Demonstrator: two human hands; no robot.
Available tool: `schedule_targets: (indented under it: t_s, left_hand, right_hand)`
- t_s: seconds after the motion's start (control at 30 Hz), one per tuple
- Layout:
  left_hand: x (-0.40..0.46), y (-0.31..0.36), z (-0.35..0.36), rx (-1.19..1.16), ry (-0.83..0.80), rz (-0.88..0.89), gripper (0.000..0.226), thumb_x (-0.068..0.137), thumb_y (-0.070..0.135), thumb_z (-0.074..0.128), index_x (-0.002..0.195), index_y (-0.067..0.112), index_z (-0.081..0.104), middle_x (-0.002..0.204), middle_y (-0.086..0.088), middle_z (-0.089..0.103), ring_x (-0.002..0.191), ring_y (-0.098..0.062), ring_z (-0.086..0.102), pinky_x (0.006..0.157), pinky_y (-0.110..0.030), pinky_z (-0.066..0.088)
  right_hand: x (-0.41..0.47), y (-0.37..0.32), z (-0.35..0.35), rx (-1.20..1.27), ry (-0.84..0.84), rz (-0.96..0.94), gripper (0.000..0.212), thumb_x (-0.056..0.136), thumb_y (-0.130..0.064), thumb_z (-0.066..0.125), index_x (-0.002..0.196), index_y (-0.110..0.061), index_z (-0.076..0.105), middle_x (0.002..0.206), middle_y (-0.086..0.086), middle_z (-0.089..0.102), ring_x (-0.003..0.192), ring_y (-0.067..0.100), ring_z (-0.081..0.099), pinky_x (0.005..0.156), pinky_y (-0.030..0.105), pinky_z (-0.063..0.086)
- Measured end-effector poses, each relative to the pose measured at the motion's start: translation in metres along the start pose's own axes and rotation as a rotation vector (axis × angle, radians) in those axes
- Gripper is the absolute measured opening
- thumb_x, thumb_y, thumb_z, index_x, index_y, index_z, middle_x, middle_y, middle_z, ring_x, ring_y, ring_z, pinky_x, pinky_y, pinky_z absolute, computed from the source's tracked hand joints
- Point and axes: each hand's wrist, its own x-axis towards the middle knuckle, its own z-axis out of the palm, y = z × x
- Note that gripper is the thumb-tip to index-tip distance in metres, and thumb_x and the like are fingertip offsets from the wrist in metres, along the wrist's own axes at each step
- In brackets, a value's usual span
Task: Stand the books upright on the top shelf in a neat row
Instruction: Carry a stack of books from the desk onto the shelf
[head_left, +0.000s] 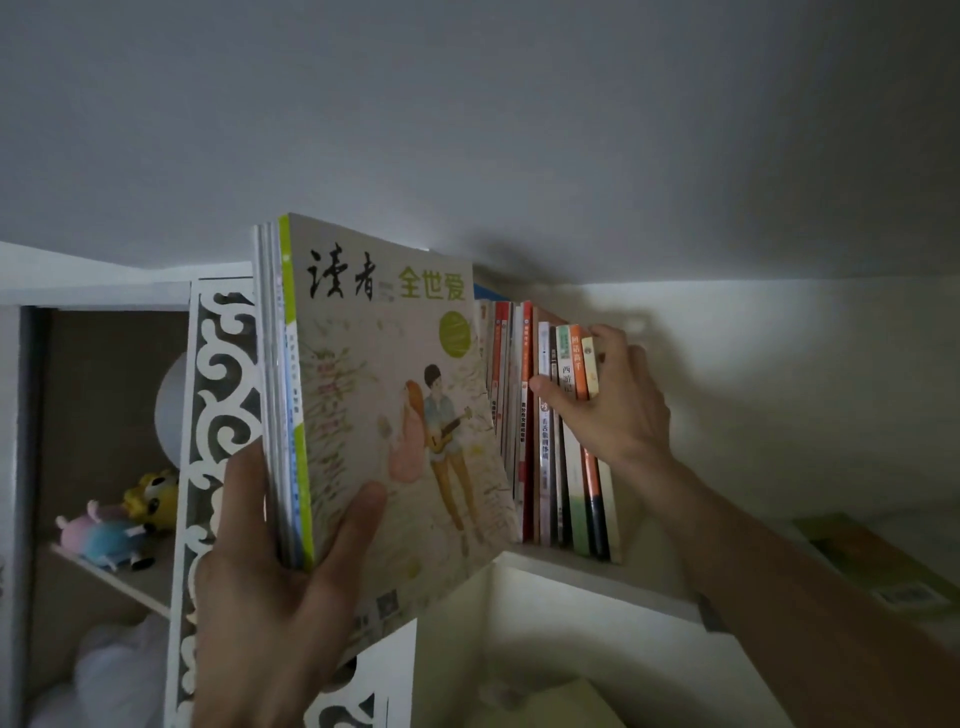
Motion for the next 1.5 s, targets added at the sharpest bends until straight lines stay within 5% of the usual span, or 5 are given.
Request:
schedule_targets:
  t_s: [0.43, 0.63, 0.87, 1.03, 1.5]
  left_hand:
    - [-0.012, 0.011, 0.010, -0.043, -0.010, -0.023, 0.051, 0.076, 0.041, 0.082, 0.117, 0.051, 0.054, 0.107, 0.025, 0.074, 0.100, -0.010, 0.072, 0.090, -0.051, 0.060]
    - [-0.011, 0.005, 0.017, -0.045, -0.015, 0.004, 0.046, 0.081, 0.033, 0.081, 0.113, 0.052, 0.054, 0.104, 0.027, 0.074, 0.092, 0.003, 0.072, 0.086, -0.043, 0.060]
    - [-0.009, 0.007, 0.031, -0.063, -0.061, 0.060, 0.040, 0.085, 0.032, 0.079, 0.113, 0.043, 0.052, 0.108, 0.021, 0.075, 0.096, -0.001, 0.073, 0.079, -0.037, 0.061]
    - [-0.006, 0.011, 0.059, -0.057, -0.080, 0.117, 0.038, 0.090, 0.031, 0.077, 0.116, 0.030, 0.050, 0.106, 0.020, 0.074, 0.095, -0.002, 0.073, 0.074, -0.033, 0.064]
    - [-0.011, -0.003, 0.177, 0.152, -0.264, 0.183, 0.055, 0.095, 0.052, 0.064, 0.139, 0.035, 0.036, 0.124, 0.012, 0.065, 0.093, -0.014, 0.073, 0.070, -0.031, 0.065]
  right_hand:
    - [0.006, 0.016, 0.003, 0.306, -0.094, 0.133, 0.094, 0.052, -0.087, 0.073, 0.134, -0.054, 0.040, 0.128, -0.002, 0.044, 0.120, 0.028, 0.055, 0.099, 0.053, 0.053]
    - [-0.001, 0.015, -0.004, 0.184, 0.000, 0.023, 0.080, 0.077, -0.059, 0.077, 0.143, -0.042, 0.036, 0.124, 0.001, 0.050, 0.110, 0.023, 0.059, 0.088, 0.041, 0.055]
    - [-0.025, 0.027, -0.011, -0.042, 0.165, 0.146, 0.130, 0.072, -0.025, 0.088, 0.161, -0.024, -0.007, 0.137, 0.015, 0.047, 0.107, 0.042, 0.062, 0.080, 0.044, 0.050]
    - [-0.023, 0.046, -0.025, 0.043, 0.235, 0.213, 0.100, 0.074, -0.020, 0.084, 0.150, -0.009, 0.020, 0.128, 0.015, 0.058, 0.106, 0.040, 0.064, 0.085, 0.045, 0.056]
    - [-0.039, 0.095, -0.106, 0.006, 0.349, 0.230, 0.089, 0.084, -0.055, 0.075, 0.145, -0.014, 0.024, 0.112, 0.009, 0.061, 0.084, 0.028, 0.065, 0.070, 0.035, 0.052]
